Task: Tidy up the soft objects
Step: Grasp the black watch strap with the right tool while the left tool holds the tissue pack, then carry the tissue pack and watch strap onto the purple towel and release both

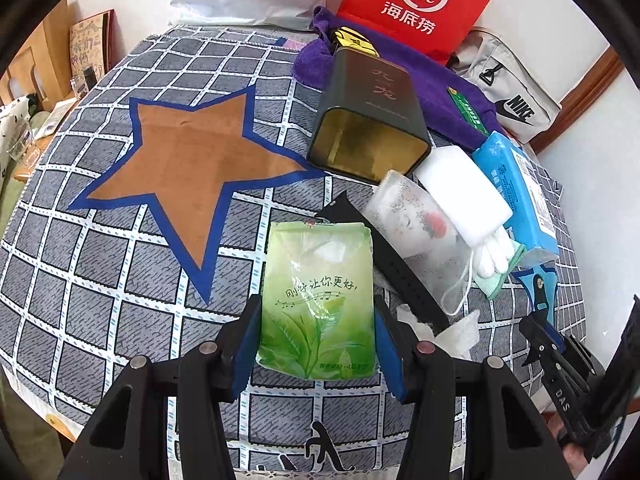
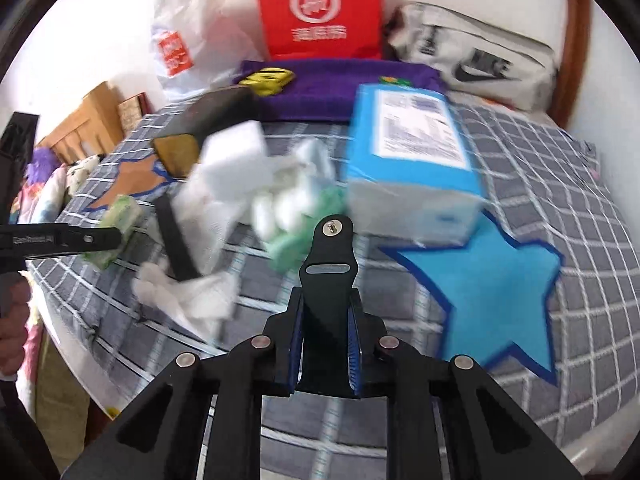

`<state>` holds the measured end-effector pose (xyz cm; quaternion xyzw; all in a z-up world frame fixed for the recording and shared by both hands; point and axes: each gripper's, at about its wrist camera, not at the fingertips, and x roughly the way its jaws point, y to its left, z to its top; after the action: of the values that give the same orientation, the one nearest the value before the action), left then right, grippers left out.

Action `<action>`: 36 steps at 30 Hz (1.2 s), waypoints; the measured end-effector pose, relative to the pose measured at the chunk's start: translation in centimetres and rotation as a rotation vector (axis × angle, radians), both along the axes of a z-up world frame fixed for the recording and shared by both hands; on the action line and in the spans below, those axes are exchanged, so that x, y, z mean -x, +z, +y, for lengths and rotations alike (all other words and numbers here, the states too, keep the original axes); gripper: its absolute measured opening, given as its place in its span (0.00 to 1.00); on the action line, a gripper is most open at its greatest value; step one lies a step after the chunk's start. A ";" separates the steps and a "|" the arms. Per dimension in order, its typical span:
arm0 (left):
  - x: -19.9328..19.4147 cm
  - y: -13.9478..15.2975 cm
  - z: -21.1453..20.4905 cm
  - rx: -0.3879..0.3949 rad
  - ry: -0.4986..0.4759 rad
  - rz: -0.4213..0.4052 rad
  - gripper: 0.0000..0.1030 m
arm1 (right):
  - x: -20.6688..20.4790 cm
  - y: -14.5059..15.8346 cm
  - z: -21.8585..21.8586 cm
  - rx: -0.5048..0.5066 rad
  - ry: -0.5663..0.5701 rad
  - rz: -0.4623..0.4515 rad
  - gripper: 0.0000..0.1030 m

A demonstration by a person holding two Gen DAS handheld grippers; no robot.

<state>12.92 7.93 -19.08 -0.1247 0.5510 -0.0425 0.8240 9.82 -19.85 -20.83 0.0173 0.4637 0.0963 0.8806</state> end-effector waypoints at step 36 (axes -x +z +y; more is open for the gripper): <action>-2.0 7.4 -1.0 -0.048 -0.045 -0.124 0.49 | -1.8 3.0 -6.1 -0.113 -0.081 0.056 0.19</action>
<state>14.92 6.91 -11.72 -0.0898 0.5027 -0.0555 0.8580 11.66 -25.94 -17.80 0.0883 0.4808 0.0860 0.8681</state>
